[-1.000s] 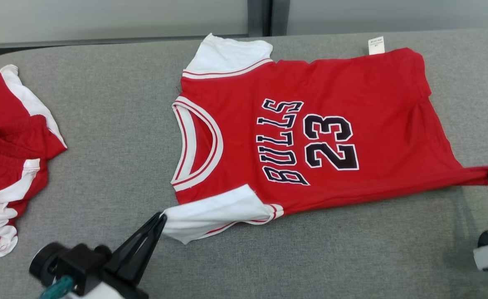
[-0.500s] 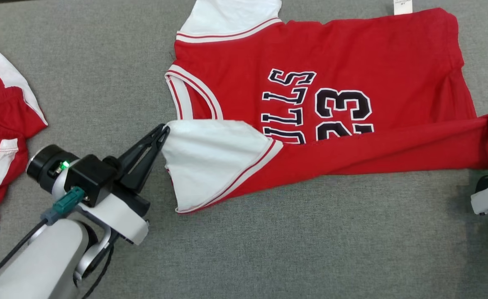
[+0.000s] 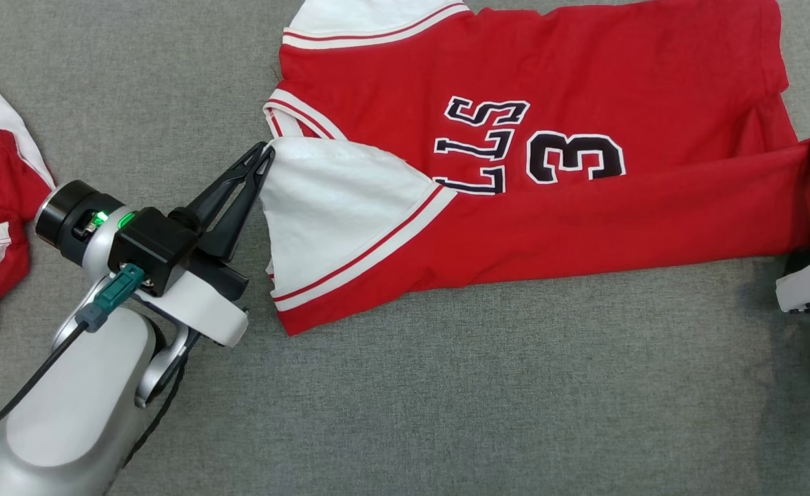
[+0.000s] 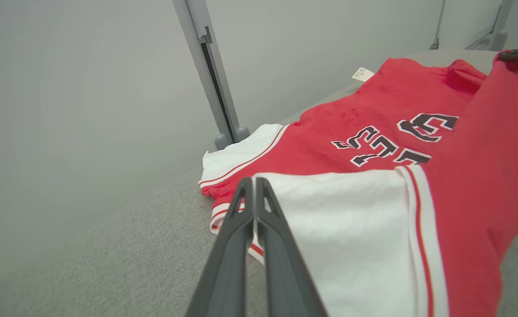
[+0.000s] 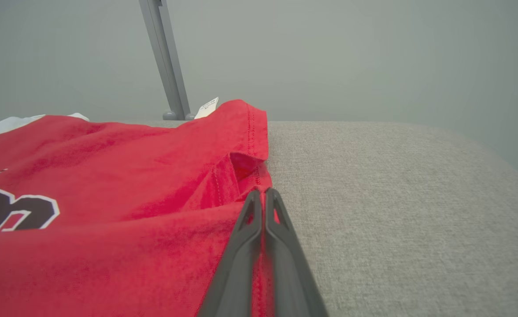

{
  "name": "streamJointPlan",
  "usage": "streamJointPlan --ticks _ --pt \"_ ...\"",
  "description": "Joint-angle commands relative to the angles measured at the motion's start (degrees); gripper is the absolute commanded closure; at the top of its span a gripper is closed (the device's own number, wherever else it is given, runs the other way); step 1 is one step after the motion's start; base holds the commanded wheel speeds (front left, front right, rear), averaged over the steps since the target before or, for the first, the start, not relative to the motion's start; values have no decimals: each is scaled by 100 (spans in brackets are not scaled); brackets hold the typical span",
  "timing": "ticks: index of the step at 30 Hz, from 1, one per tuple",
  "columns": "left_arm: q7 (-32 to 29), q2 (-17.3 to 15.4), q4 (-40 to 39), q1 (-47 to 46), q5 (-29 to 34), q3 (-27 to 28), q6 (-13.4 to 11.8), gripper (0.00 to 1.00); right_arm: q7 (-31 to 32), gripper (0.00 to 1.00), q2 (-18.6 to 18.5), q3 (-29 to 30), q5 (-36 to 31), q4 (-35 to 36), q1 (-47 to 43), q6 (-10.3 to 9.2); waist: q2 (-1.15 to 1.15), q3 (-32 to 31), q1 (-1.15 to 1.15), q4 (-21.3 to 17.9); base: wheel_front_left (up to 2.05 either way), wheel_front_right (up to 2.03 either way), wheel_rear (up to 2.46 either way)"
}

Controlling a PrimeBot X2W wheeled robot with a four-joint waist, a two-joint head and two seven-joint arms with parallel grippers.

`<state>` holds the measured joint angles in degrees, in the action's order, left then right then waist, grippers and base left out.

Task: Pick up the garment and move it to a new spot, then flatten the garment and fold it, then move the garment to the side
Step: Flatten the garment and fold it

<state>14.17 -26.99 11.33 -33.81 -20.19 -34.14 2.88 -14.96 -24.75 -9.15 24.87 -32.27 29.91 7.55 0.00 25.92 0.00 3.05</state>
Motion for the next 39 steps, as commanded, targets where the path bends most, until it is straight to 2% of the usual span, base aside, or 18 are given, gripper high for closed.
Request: streamJointPlan --ticks 1,2,3,4,7,11,18,25,26,27,29,30,39 --pt "48 61 113 -42 -33 38 -50 98 -33 100 41 34 -40 -11 6 -12 0 -22 0 6 0 0 0" --pt "55 137 203 14 -106 37 -6 52 -32 56 73 61 -56 -28 -4 -12 0 -38 0 9 0 0 0" --pt "67 205 248 41 -149 71 -1 0 -33 4 100 98 -74 -5 -9 -12 0 -55 0 10 0 0 0" --pt "91 264 234 33 -171 170 -71 0 -33 0 133 172 -92 68 -23 -12 0 -70 0 10 0 0 0" --pt "101 483 -151 318 -227 533 -263 0 -33 0 208 479 -217 341 -239 -12 0 -138 0 8 0 0 0" --pt "93 638 -758 1241 -304 862 -450 0 -33 0 320 809 -611 710 -660 -12 0 -256 0 -44 0 0 0" --pt "-117 612 -723 2611 -598 749 -713 0 -34 0 536 1112 -859 1089 -1308 -12 0 -419 0 -119 0 0 0" --pt "-611 769 -527 2714 -797 575 -777 0 -34 0 606 957 -961 996 -1481 -12 0 -516 0 -159 0 0 0" --pt "-613 797 -512 2637 -783 592 -808 11 -33 0 583 871 -994 953 -1479 -12 0 -525 0 -169 0 0 0" --pt "-736 814 -445 2614 -826 549 -773 56 -33 0 561 778 -1018 899 -1467 -12 0 -533 0 -182 0 0 0" --pt "-789 819 -402 2545 -839 538 -776 93 -33 0 530 601 -1017 732 -1420 -12 0 -541 0 -204 0 0 0" --pt "-801 813 -374 2506 -835 544 -790 100 -33 0 513 527 -1001 653 -1375 -12 0 -539 0 -213 0 0 0" --pt "-874 738 -328 2337 -864 533 -704 100 -34 0 437 61 -546 -70 -1020 -12 0 -469 0 -186 0 0 0"
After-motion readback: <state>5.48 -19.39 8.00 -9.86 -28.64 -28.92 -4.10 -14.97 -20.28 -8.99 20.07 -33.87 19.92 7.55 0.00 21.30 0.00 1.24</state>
